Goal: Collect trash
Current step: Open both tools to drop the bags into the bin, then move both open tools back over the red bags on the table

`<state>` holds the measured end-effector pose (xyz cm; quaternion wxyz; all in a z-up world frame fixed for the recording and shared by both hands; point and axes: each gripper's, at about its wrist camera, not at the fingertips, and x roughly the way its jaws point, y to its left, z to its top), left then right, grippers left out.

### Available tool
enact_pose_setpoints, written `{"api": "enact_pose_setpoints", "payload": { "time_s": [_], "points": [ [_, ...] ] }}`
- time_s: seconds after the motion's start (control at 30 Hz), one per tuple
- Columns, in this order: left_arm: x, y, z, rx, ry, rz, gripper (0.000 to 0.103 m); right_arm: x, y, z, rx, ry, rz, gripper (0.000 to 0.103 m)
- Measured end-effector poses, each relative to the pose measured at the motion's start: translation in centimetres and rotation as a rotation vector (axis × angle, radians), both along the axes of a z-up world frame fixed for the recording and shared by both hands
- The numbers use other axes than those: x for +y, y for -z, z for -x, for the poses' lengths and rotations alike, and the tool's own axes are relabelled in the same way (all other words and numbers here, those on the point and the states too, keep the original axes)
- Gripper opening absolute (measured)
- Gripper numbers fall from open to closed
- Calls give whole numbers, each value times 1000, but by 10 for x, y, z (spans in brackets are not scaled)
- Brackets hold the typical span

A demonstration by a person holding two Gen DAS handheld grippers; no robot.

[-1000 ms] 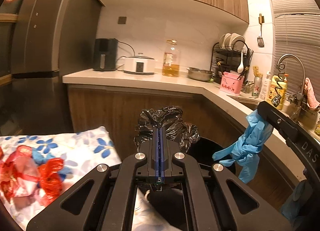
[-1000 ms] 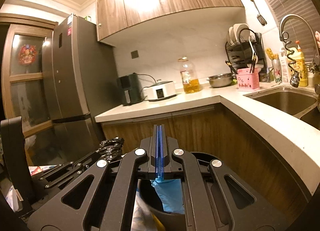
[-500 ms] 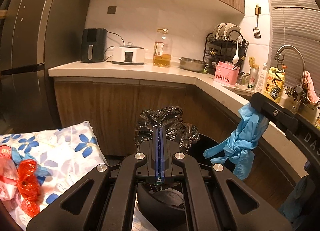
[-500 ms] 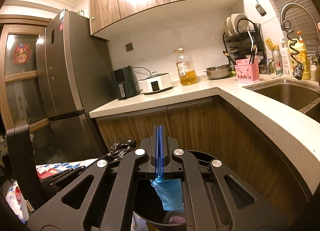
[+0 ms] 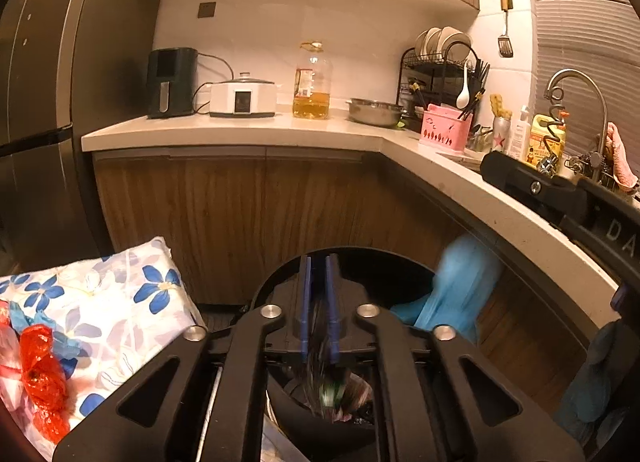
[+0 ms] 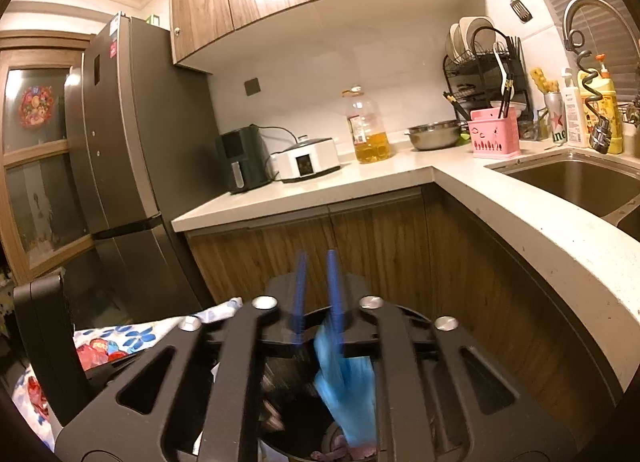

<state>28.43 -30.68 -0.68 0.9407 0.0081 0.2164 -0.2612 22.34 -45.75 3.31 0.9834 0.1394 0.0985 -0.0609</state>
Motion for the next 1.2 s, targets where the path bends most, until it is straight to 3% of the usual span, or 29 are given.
{"api": "enact_pose_setpoints", "payload": {
  "time_s": [0.17, 0.2, 0.37, 0.57, 0.77, 1.2],
  "points": [
    [16, 2, 0, 7, -34, 16, 49, -1, 2, 5, 2, 14, -9, 46],
    [21, 3, 2, 6, -54, 15, 61, 0, 2, 8, 1, 18, -10, 48],
    [46, 3, 16, -25, -139, 2, 85, 11, 5, 23, 14, 41, 17, 74],
    [76, 7, 42, -56, -246, -59, 93, 37, 17, 45, 42, 48, 53, 86],
    [110, 7, 67, -66, -330, -49, 96, 65, 22, 66, 45, 67, 105, 87],
    [168, 8, 107, -65, -475, -74, 96, 114, 25, 97, 58, 30, 106, 88]
  ]
}}
